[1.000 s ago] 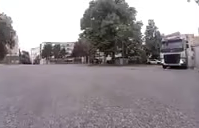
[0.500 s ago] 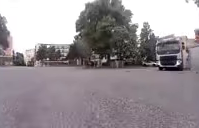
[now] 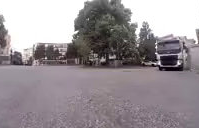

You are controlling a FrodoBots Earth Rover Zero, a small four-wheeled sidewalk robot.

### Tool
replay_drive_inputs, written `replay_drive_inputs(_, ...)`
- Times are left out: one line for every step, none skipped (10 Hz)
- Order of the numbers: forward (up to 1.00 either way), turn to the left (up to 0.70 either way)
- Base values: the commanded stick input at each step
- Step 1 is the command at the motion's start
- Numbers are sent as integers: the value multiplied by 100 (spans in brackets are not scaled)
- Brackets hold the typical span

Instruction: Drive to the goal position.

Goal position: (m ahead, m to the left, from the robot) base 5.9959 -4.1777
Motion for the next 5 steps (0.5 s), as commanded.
replay_drive_inputs(60, 0)
replay_drive_inputs(60, 0)
replay_drive_inputs(60, -4)
replay_drive_inputs(60, -15)
replay_drive_inputs(60, -15)
